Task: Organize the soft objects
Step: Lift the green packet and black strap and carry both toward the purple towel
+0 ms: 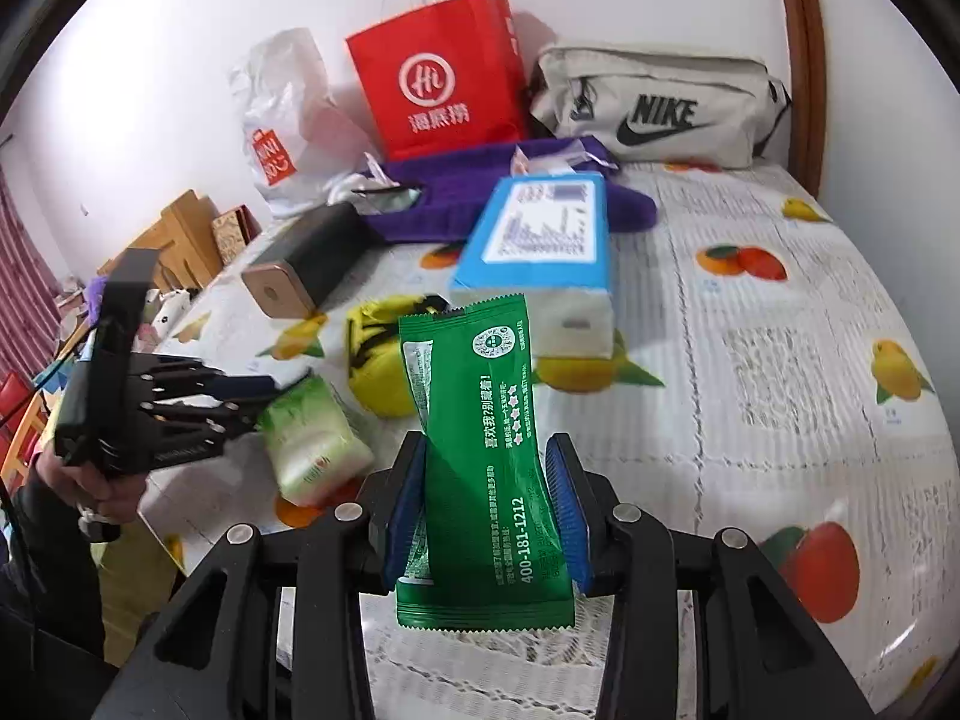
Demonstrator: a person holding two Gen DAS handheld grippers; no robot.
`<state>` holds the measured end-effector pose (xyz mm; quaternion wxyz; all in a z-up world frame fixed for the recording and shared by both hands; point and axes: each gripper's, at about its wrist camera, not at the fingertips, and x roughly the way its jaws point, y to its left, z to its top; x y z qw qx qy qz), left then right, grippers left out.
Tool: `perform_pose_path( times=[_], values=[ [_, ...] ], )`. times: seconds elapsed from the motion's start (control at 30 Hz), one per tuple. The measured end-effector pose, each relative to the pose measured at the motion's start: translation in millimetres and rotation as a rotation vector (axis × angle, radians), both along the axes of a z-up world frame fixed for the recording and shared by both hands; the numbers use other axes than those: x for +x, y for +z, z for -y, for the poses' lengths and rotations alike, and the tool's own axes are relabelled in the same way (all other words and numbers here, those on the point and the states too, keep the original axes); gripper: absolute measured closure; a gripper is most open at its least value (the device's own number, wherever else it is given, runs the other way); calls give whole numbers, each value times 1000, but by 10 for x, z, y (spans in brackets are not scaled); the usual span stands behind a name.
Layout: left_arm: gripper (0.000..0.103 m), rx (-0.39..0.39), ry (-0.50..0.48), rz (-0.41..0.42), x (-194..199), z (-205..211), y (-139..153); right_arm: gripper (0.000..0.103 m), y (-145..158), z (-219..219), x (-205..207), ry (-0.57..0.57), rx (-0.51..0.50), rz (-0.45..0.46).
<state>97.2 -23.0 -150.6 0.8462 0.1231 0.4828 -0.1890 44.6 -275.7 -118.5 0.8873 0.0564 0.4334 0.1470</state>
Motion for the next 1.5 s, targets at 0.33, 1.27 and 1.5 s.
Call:
perform_pose_path(
  times=[0.33, 1.27, 1.5],
  values=[
    [80, -22, 32, 23, 27, 13, -28, 63, -336, -43, 131, -24, -70, -71],
    [83, -144, 179, 26, 110, -273, 310, 64, 3, -131, 226, 29, -88, -38],
    [98, -163, 196, 6, 160, -329, 272, 64, -18, -151, 243, 30, -93, -52]
  ],
)
